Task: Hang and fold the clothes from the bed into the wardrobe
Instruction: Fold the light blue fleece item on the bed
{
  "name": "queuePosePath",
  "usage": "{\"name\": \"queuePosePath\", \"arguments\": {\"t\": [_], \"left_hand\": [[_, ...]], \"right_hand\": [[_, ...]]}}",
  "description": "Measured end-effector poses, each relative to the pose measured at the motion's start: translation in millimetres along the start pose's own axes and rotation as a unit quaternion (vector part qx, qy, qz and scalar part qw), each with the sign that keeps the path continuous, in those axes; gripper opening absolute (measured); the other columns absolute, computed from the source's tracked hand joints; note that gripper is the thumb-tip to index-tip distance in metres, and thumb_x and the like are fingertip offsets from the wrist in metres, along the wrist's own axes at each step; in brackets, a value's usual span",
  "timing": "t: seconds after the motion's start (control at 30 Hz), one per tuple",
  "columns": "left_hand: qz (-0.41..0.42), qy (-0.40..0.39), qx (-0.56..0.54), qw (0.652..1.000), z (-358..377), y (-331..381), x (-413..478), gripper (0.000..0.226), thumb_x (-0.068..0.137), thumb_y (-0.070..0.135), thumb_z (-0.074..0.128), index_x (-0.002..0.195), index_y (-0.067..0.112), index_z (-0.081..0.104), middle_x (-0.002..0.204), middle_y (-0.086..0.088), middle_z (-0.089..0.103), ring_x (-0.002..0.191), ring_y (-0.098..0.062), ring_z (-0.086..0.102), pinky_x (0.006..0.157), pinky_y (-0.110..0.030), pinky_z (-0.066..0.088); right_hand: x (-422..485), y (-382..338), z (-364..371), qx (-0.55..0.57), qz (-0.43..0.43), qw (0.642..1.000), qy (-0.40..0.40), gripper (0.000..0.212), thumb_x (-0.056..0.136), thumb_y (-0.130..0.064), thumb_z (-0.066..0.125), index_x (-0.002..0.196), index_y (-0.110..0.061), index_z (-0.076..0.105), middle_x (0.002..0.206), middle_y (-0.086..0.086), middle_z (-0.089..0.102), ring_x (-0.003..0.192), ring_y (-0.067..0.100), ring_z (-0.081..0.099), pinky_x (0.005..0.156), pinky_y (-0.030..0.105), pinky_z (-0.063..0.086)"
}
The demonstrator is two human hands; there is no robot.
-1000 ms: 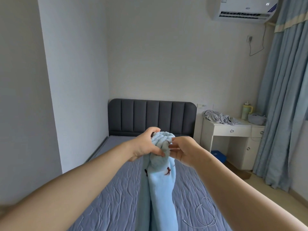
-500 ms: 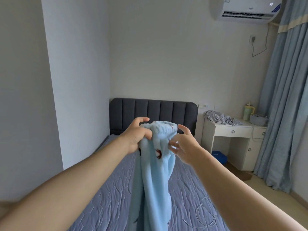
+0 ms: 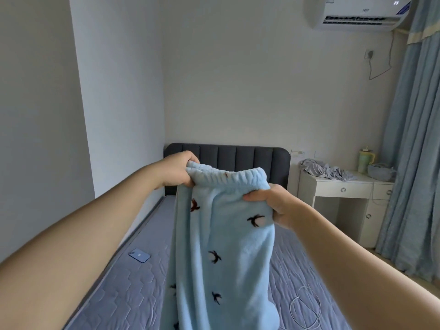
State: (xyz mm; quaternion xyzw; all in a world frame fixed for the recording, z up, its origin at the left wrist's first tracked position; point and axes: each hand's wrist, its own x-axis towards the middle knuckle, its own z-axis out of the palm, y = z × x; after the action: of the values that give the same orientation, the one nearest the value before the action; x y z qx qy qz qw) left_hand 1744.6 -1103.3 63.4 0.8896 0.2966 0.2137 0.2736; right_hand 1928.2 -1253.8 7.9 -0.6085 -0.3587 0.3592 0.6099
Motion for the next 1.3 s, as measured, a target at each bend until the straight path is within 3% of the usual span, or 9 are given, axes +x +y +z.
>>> {"name": "queuePosePath", "arguments": {"t": [0.17,0.33,0.43,0.57,0.67,0.83,1.0,1.13,1.3], "left_hand": [[-0.065,0.065,0.160,0.983,10,-3,-8,0.010,0.085,0.022,0.056,0.086,0.011,0.058,0.086,-0.006,0.060,0.079,-0.022,0.054,0.063,-0.027,0.041],[-0.119,0.035,-0.275,0.953,25,-10,-24,0.013,0.094,0.015,0.050,0.091,0.027,0.055,0.082,0.001,0.066,0.054,-0.016,0.066,0.047,-0.022,0.051],[-0.092,0.018,-0.375,0.922,23,-7,-24,0.015,0.096,0.018,0.050,0.091,0.031,0.056,0.078,0.002,0.070,0.058,-0.018,0.069,0.051,-0.030,0.057],[-0.015,0.116,-0.357,0.927,0,12,-6,0.014,0.098,0.018,0.045,0.094,0.031,0.051,0.083,0.001,0.063,0.061,-0.015,0.061,0.066,-0.031,0.056],[0.055,0.188,-0.371,0.908,-27,39,6,0.015,0.098,0.017,0.042,0.104,0.029,0.048,0.084,0.003,0.062,0.062,-0.010,0.060,0.054,-0.020,0.053],[0.131,0.216,-0.377,0.891,-58,69,18,0.015,0.098,0.017,0.041,0.103,0.024,0.053,0.096,0.001,0.063,0.078,-0.014,0.064,0.062,-0.022,0.056],[0.154,0.280,-0.334,0.887,-96,77,18,0.014,0.097,0.020,0.049,0.105,0.014,0.059,0.098,-0.003,0.066,0.073,-0.014,0.067,0.066,-0.022,0.057],[0.141,0.309,-0.237,0.910,-111,87,15,0.016,0.097,0.031,0.040,0.108,0.027,0.052,0.092,0.009,0.062,0.064,-0.008,0.062,0.051,-0.016,0.050],[0.106,0.336,-0.227,0.908,-117,86,12,0.020,0.098,0.033,0.037,0.084,0.026,0.050,0.066,0.004,0.048,0.046,-0.011,0.042,0.051,-0.023,0.040]], "right_hand": [[0,1,9,0.016,-0.017,0.998,-0.056,0.035,0.073,-0.002,0.072,0.107,-0.009,0.064,0.097,0.010,0.073,0.089,0.027,0.070,0.073,0.037,0.056],[-9,3,5,0.063,0.034,0.982,-0.173,0.049,0.067,-0.010,0.072,0.115,-0.011,0.062,0.110,0.014,0.069,0.097,0.030,0.067,0.079,0.042,0.055],[-14,-5,5,0.051,0.023,0.981,-0.183,0.054,0.063,-0.012,0.075,0.115,-0.012,0.062,0.107,0.014,0.070,0.091,0.028,0.069,0.074,0.040,0.056],[-10,-42,10,0.092,-0.054,0.992,-0.063,0.038,0.072,-0.009,0.070,0.109,-0.006,0.063,0.088,0.014,0.072,0.073,0.026,0.070,0.059,0.037,0.058],[-2,-85,12,0.110,-0.179,0.976,0.054,0.025,0.077,-0.001,0.068,0.101,-0.008,0.063,0.084,0.010,0.071,0.069,0.023,0.069,0.058,0.035,0.058],[1,-125,15,-0.081,-0.167,0.981,0.058,0.014,0.079,-0.016,0.073,0.088,-0.010,0.064,0.077,0.007,0.069,0.063,0.020,0.067,0.055,0.027,0.056],[2,-159,14,-0.031,-0.341,0.917,0.203,0.018,0.077,-0.014,0.068,0.082,0.002,0.061,0.071,0.004,0.059,0.067,0.016,0.055,0.059,0.027,0.045],[-8,-171,21,0.009,-0.397,0.908,0.135,0.018,0.075,-0.017,0.073,0.076,-0.002,0.062,0.066,-0.001,0.063,0.061,0.011,0.059,0.058,0.026,0.050],[-14,-171,22,0.100,-0.303,0.947,-0.040,0.028,0.074,-0.027,0.074,0.094,-0.008,0.069,0.082,0.008,0.074,0.073,0.022,0.071,0.061,0.032,0.056]]}}
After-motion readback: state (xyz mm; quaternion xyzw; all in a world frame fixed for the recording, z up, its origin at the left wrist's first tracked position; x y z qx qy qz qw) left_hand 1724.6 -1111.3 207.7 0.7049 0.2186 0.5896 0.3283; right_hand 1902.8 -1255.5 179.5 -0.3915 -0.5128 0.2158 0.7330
